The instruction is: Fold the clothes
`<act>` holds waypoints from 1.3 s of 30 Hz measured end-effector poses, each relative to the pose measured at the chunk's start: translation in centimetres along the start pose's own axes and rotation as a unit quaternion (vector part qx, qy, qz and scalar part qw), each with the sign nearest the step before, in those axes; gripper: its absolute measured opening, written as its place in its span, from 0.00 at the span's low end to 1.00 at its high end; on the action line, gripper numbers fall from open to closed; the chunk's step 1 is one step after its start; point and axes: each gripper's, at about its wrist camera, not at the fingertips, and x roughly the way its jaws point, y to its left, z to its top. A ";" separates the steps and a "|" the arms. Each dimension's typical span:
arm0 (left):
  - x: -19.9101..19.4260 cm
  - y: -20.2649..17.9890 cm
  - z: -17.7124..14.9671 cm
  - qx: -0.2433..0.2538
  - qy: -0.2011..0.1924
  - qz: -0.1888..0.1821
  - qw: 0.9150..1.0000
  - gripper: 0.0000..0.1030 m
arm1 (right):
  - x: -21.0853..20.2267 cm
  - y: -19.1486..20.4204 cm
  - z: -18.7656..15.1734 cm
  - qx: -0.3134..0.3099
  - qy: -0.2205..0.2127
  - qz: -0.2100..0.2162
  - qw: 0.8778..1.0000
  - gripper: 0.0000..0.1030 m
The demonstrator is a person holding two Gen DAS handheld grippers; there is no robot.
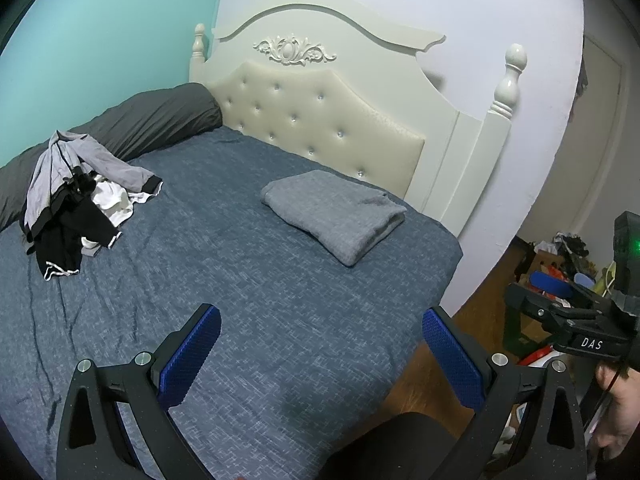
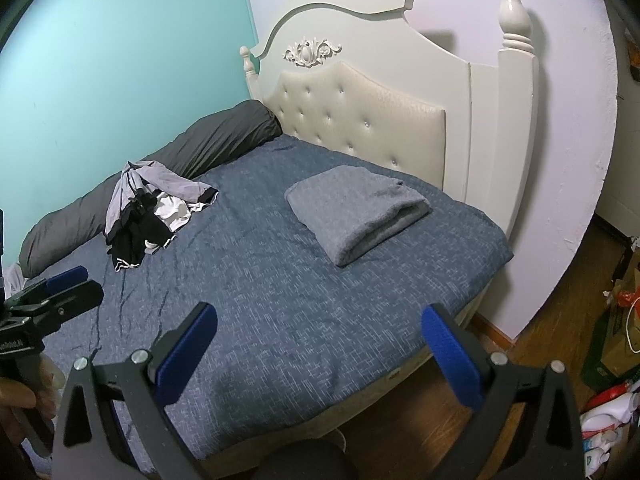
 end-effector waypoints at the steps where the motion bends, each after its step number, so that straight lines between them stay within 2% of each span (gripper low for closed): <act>1: 0.0 0.0 0.0 0.000 0.000 0.001 1.000 1.00 | 0.0 0.0 0.0 0.000 0.001 0.000 1.000 1.00; 39: -0.1 0.3 -0.1 -0.003 0.001 0.007 1.000 1.00 | 0.2 0.0 -0.1 0.000 0.005 0.001 1.000 1.00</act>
